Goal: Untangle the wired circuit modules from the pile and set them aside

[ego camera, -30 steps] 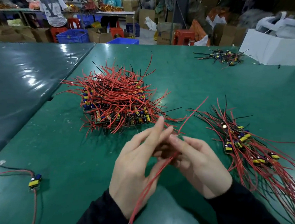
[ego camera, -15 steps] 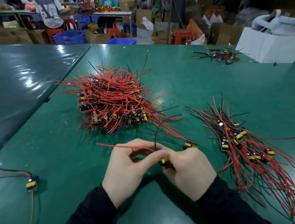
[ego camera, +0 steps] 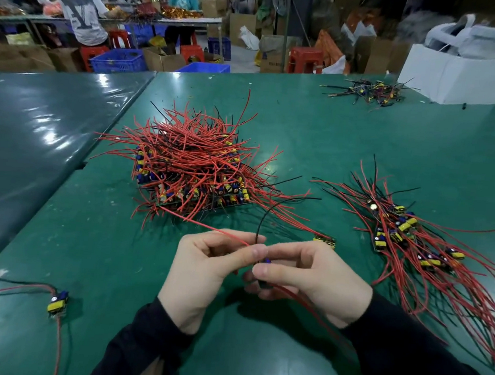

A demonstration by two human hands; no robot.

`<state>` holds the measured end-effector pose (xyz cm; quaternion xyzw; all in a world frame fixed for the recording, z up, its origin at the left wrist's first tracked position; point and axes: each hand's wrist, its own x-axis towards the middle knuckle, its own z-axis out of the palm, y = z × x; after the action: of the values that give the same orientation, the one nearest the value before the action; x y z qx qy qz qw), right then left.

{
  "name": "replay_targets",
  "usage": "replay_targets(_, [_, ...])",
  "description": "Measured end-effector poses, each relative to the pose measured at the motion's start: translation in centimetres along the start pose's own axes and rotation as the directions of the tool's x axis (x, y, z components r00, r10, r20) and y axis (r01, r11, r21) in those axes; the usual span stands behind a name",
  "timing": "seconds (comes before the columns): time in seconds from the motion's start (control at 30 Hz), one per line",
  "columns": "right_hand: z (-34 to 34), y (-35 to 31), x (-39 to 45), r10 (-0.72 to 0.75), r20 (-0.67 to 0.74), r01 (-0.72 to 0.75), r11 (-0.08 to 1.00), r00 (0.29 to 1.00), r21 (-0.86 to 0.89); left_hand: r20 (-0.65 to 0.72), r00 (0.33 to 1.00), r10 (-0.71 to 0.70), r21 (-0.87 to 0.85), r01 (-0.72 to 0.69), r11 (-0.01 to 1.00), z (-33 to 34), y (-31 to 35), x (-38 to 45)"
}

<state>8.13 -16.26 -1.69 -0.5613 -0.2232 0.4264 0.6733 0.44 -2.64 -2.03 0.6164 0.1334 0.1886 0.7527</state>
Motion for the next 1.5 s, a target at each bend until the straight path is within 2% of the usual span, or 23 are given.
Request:
replay_targets(0.13, [0.1,0.1,0.1,-0.032,-0.110,0.035,0.999,0.993,0.024,-0.032,0.998,-0.062,-0.043,0.060,0.997,-0.3,-0.3,0.3])
replay_targets(0.27, [0.0,0.1,0.1,-0.031,-0.133,0.027,0.999,0.991,-0.033,-0.001,0.997,-0.080,-0.040,0.080,0.996,-0.3,-0.4,0.3])
replay_targets(0.37, [-0.1,0.2,0.1,-0.022,-0.165,0.008,0.996,0.986,-0.086,-0.037,0.999,0.015,0.070,-0.013,0.997,-0.2,-0.6,0.3])
replay_targets(0.47, [-0.1,0.5,-0.1,-0.092,-0.183,0.035,0.956,0.979,-0.290,-0.039,0.987,0.154,0.231,-0.141,0.963,0.1,-0.7,0.2])
replay_targets(0.53, [0.2,0.5,-0.3,-0.147,-0.157,0.085,0.934,0.977,-0.348,-0.031,0.976,0.214,0.294,-0.196,0.935,0.0,-0.8,0.2])
replay_targets(0.7, [0.4,0.5,-0.4,-0.178,-0.101,0.134,0.930,0.979,-0.342,-0.095,0.967,0.237,0.321,-0.195,0.927,-0.1,-1.2,0.3])
replay_targets(0.87, [0.4,0.3,0.0,-0.015,-0.109,0.002,0.993,0.994,-0.115,-0.087,0.978,0.190,0.203,-0.169,0.964,0.2,-1.1,0.1])
replay_targets(0.97, [0.5,0.0,-0.1,0.017,-0.056,-0.026,0.987,0.998,-0.159,-0.047,0.978,0.205,0.244,-0.188,0.951,0.5,-1.3,0.0])
replay_targets(1.03, [0.3,-0.1,-0.1,0.022,-0.062,-0.032,0.986,0.998,-0.165,-0.035,0.991,0.126,0.172,-0.119,0.978,0.4,-1.3,0.0])
replay_targets(1.13, [0.0,-0.1,-0.1,-0.045,-0.054,0.034,0.982,0.997,-0.186,0.105,0.988,-0.110,0.006,0.110,0.994,-0.3,-0.6,0.1])
replay_targets(1.23, [0.2,-0.2,-0.3,-0.042,0.035,0.047,0.987,0.999,-0.151,0.300,0.925,-0.232,-0.032,0.252,0.967,-1.1,0.1,0.1])
replay_targets(1.37, [0.4,-0.6,-0.6,-0.010,0.184,0.023,0.998,0.983,-0.066,0.480,0.856,-0.191,-0.174,0.306,0.936,-1.6,0.2,0.1])
replay_targets(1.5, [0.5,-0.8,-0.8,0.027,0.286,-0.024,1.000,0.958,-0.016,0.534,0.834,-0.138,-0.162,0.261,0.952,-1.8,0.1,-0.1])
